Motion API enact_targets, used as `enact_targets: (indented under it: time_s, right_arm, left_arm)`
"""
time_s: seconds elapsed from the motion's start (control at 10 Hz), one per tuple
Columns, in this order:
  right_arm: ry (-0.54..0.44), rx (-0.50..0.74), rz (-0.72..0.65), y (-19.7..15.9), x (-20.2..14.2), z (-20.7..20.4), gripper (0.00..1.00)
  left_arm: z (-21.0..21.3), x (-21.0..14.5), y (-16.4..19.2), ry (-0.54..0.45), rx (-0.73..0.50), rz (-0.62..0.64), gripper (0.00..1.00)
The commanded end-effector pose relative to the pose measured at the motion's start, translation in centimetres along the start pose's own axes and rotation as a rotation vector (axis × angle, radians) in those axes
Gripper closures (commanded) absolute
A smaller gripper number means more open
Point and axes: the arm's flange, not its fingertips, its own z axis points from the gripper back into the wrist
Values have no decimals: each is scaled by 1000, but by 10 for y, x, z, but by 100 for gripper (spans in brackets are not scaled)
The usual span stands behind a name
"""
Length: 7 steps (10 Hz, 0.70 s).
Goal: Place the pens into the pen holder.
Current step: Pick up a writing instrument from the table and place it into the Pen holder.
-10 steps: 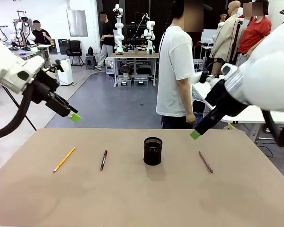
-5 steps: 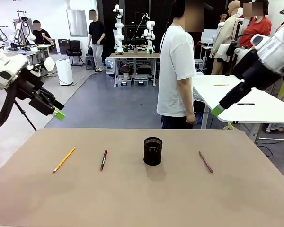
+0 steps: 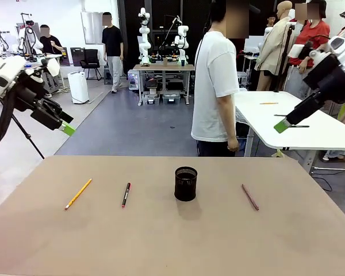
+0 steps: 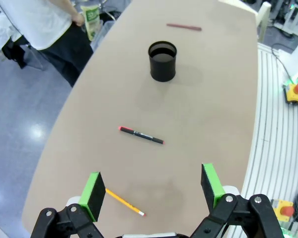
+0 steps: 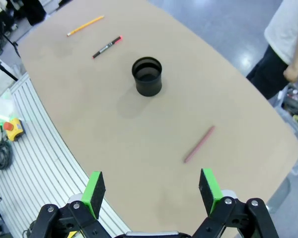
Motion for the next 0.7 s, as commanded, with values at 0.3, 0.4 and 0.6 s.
enact_targets:
  time_s: [0.3, 0.4, 0.6]
  right_arm:
    - [-172, 86, 91, -31, -32, -19, 0]
    - [-170, 100, 81, -34, -34, -27, 0]
    - [-173, 110, 89, -36, -35, -33, 0]
  left_arm:
    - [8, 13, 13, -97, 55, 33, 0]
    - [12, 19, 15, -92, 59, 14, 0]
    - [17, 25, 14, -64, 60, -1, 0]
